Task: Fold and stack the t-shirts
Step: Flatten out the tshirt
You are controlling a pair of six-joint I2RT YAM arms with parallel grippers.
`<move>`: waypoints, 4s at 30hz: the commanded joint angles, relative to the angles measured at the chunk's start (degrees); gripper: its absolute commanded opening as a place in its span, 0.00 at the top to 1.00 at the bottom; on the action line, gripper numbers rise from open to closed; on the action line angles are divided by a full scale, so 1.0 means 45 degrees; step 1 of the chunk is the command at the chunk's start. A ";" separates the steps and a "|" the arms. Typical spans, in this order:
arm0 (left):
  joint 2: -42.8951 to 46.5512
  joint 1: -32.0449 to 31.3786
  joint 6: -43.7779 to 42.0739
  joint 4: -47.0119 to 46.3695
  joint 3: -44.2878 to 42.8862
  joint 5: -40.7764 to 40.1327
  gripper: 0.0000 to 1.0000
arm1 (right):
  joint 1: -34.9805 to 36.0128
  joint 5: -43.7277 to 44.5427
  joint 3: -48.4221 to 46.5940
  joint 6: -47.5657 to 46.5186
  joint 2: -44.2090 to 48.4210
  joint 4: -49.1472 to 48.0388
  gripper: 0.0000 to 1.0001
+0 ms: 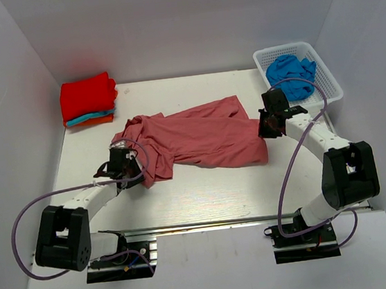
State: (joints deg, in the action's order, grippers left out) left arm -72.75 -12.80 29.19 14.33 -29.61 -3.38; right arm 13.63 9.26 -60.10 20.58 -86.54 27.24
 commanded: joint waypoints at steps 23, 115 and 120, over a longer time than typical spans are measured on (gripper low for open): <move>0.5775 0.0129 -0.0450 0.1386 -0.4409 0.2590 1.00 | -0.0020 0.0325 -0.0805 0.0036 0.2667 -0.1442 1.00; -0.7792 0.0383 -0.5199 -0.4572 -1.2774 -0.2746 1.00 | -0.0919 0.4076 -0.4375 -0.4514 -0.3246 -0.8164 1.00; -0.9651 0.0637 -0.5080 -0.3967 -1.4841 -0.2454 1.00 | -0.0900 0.4504 -0.6522 -0.5334 -0.4966 -0.7366 1.00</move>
State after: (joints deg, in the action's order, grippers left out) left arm -114.78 -10.92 5.67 -4.47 -91.07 -14.37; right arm 9.87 26.98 -83.33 -0.73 -107.15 -5.65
